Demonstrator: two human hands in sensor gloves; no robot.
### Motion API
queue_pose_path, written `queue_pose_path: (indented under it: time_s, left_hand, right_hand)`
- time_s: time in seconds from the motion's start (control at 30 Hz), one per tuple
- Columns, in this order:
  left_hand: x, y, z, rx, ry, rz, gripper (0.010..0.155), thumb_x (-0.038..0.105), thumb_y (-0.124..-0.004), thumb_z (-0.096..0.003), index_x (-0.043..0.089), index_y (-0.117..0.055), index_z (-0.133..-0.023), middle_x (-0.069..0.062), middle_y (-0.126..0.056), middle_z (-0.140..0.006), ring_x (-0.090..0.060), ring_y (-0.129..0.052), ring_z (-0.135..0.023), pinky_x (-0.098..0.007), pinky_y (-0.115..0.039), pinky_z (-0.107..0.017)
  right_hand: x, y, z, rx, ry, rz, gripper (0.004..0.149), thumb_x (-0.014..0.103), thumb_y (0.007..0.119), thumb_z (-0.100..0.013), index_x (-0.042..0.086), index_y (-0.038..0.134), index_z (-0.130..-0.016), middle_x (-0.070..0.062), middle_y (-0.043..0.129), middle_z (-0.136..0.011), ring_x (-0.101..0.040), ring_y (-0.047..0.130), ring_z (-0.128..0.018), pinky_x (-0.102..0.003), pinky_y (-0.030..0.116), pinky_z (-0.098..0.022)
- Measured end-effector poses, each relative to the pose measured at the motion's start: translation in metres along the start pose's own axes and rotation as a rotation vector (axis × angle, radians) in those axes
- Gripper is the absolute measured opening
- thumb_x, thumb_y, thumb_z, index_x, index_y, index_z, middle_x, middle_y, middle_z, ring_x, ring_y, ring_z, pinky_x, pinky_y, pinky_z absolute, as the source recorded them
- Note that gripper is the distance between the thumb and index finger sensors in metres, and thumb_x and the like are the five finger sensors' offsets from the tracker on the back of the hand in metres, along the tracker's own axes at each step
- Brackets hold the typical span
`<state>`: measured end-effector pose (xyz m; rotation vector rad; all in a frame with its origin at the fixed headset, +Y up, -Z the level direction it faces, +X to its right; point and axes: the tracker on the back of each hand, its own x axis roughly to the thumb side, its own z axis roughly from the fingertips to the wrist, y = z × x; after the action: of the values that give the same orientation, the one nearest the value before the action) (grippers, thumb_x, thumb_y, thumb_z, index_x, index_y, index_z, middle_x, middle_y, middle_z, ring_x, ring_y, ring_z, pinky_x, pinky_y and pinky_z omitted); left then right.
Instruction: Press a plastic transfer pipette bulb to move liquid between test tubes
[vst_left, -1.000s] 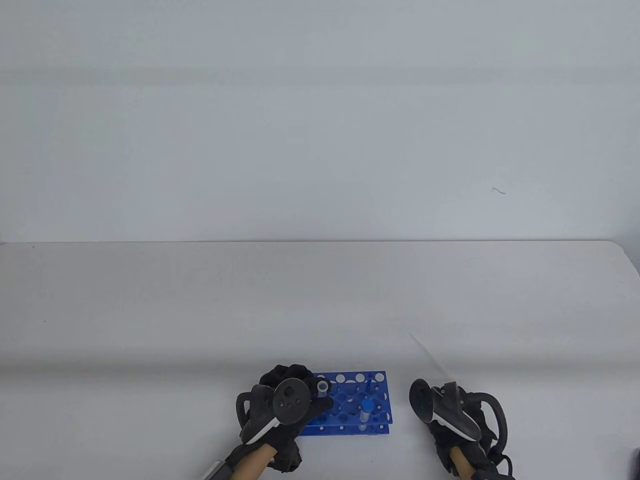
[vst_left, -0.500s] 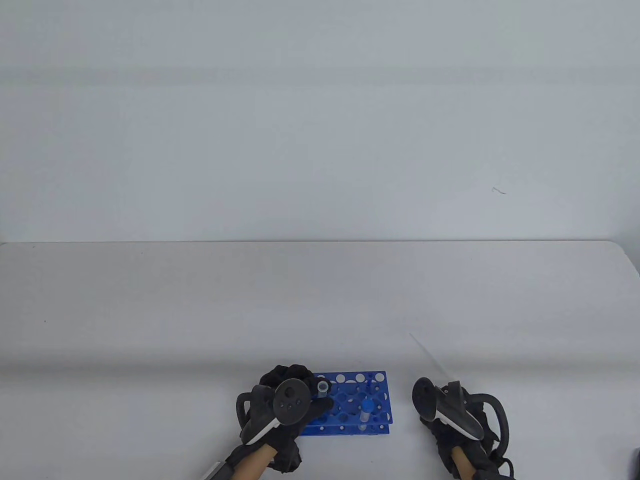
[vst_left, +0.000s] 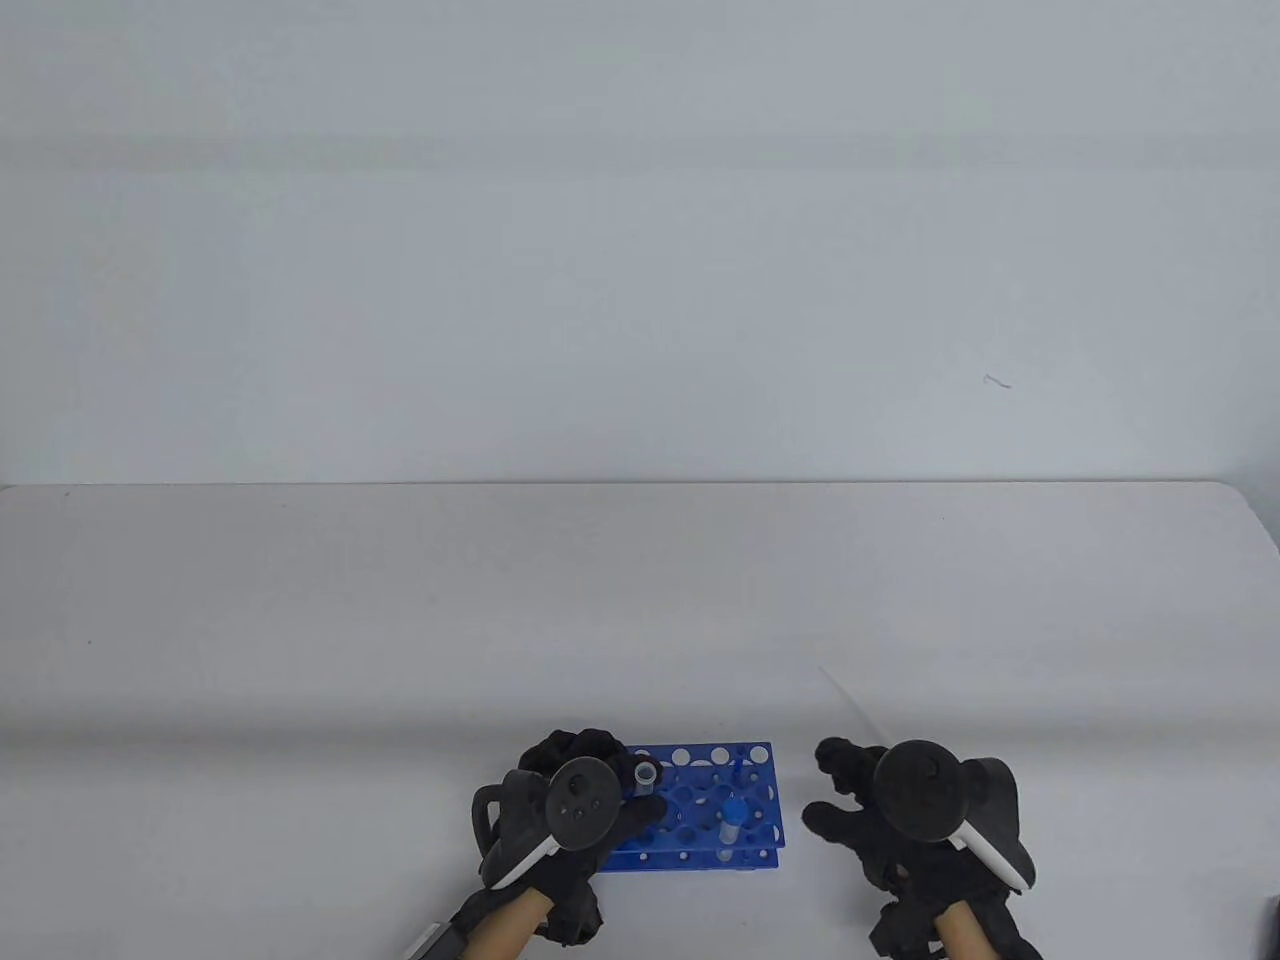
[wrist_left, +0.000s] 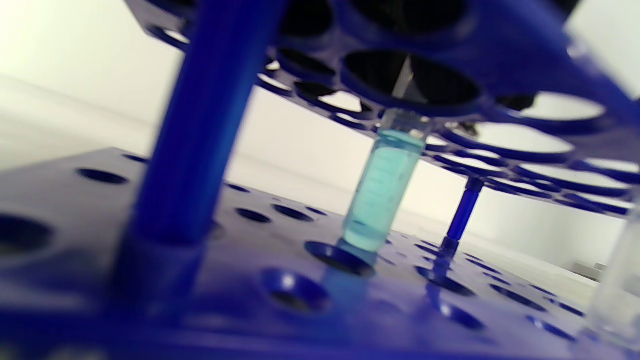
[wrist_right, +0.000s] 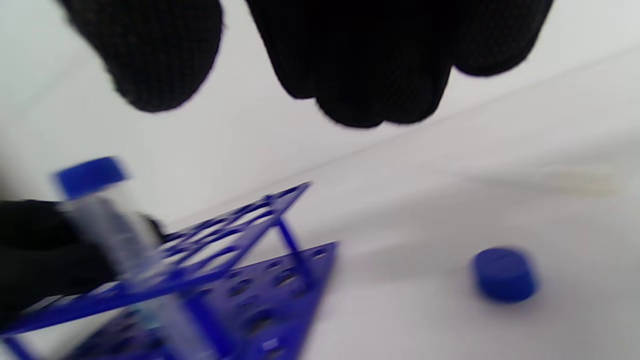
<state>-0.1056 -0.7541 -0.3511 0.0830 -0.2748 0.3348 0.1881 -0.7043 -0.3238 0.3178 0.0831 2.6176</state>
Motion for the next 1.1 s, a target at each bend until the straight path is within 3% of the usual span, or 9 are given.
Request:
queue_pose_path:
  time_s: [0.1,0.23,0.37,0.43,0.7,0.87,1.0,1.1]
  left_hand:
    - [0.0,0.0,0.0,0.0,0.0,-0.001,0.052,0.061,-0.075,-0.0407,0.043,-0.077,-0.089,0.013,-0.066,-0.096,-0.017,-0.062,-0.084,-0.051,-0.046,-0.079]
    - [0.0,0.0,0.0,0.0,0.0,-0.001,0.052,0.061,-0.075,-0.0406,0.043,-0.077,-0.089,0.013,-0.066,-0.096,-0.017,-0.062,-0.084,-0.051,-0.046,-0.079]
    - [0.0,0.0,0.0,0.0,0.0,-0.001,0.052,0.061,-0.075,-0.0407,0.043,-0.077,-0.089,0.013,-0.066,-0.096,-0.017,-0.062,-0.084,-0.051,-0.046,-0.079]
    - [0.0,0.0,0.0,0.0,0.0,-0.001,0.052,0.061,-0.075,-0.0406,0.043,-0.077,-0.089,0.013,-0.066,-0.096,-0.017,-0.062,-0.084,-0.051,-0.046,-0.079]
    - [0.0,0.0,0.0,-0.005,-0.005,0.006,0.052,0.061,-0.075,-0.041,0.043,-0.076,-0.09,0.013,-0.066,-0.097,-0.017,-0.062,-0.084,-0.051,-0.045,-0.079]
    - [-0.003,0.003,-0.002,-0.054,-0.046,0.032,0.058,0.06,-0.076,-0.0408,0.04,-0.075,-0.095,0.011,-0.064,-0.1,-0.019,-0.061,-0.086,-0.052,-0.044,-0.08]
    - [-0.007,0.019,-0.001,-0.104,-0.059,0.024,0.071,0.062,-0.079,-0.0391,0.034,-0.069,-0.104,0.005,-0.062,-0.109,-0.022,-0.061,-0.093,-0.055,-0.049,-0.081]
    - [-0.01,0.039,0.001,-0.105,0.039,-0.086,0.078,0.064,-0.079,-0.039,0.029,-0.067,-0.107,0.0,-0.06,-0.113,-0.026,-0.06,-0.097,-0.058,-0.05,-0.081]
  right_hand:
    - [0.012,0.018,-0.004,0.041,-0.023,0.025,0.08,0.051,0.084,-0.034,0.012,0.067,-0.1,-0.014,0.077,-0.085,-0.033,0.074,-0.072,-0.055,0.06,-0.059]
    - [0.023,0.042,-0.01,-0.014,-0.036,0.179,0.077,0.054,0.084,-0.031,0.013,0.073,-0.096,-0.007,0.081,-0.073,-0.03,0.077,-0.064,-0.054,0.063,-0.056]
    - [0.03,0.054,-0.011,-0.019,-0.046,0.159,0.076,0.054,0.084,-0.031,0.014,0.074,-0.095,-0.004,0.081,-0.069,-0.027,0.078,-0.061,-0.053,0.064,-0.055]
    - [0.032,0.061,-0.012,-0.086,-0.042,0.157,0.073,0.053,0.084,-0.031,0.014,0.076,-0.093,-0.004,0.081,-0.064,-0.026,0.078,-0.057,-0.053,0.064,-0.053]
    - [0.033,0.067,-0.012,-0.141,-0.053,0.152,0.055,0.049,0.086,-0.031,0.026,0.085,-0.081,0.0,0.083,-0.056,-0.025,0.08,-0.052,-0.053,0.066,-0.053]
    - [0.032,0.067,-0.013,-0.142,-0.05,0.136,0.052,0.048,0.087,-0.03,0.029,0.086,-0.078,0.0,0.084,-0.055,-0.024,0.081,-0.051,-0.052,0.066,-0.053]
    - [0.032,0.066,-0.013,-0.14,-0.05,0.137,0.052,0.049,0.087,-0.03,0.029,0.086,-0.078,0.0,0.084,-0.055,-0.024,0.081,-0.051,-0.052,0.067,-0.053]
    - [0.032,0.066,-0.013,-0.137,-0.05,0.137,0.052,0.049,0.087,-0.03,0.03,0.086,-0.078,0.001,0.085,-0.056,-0.024,0.081,-0.051,-0.052,0.067,-0.053]
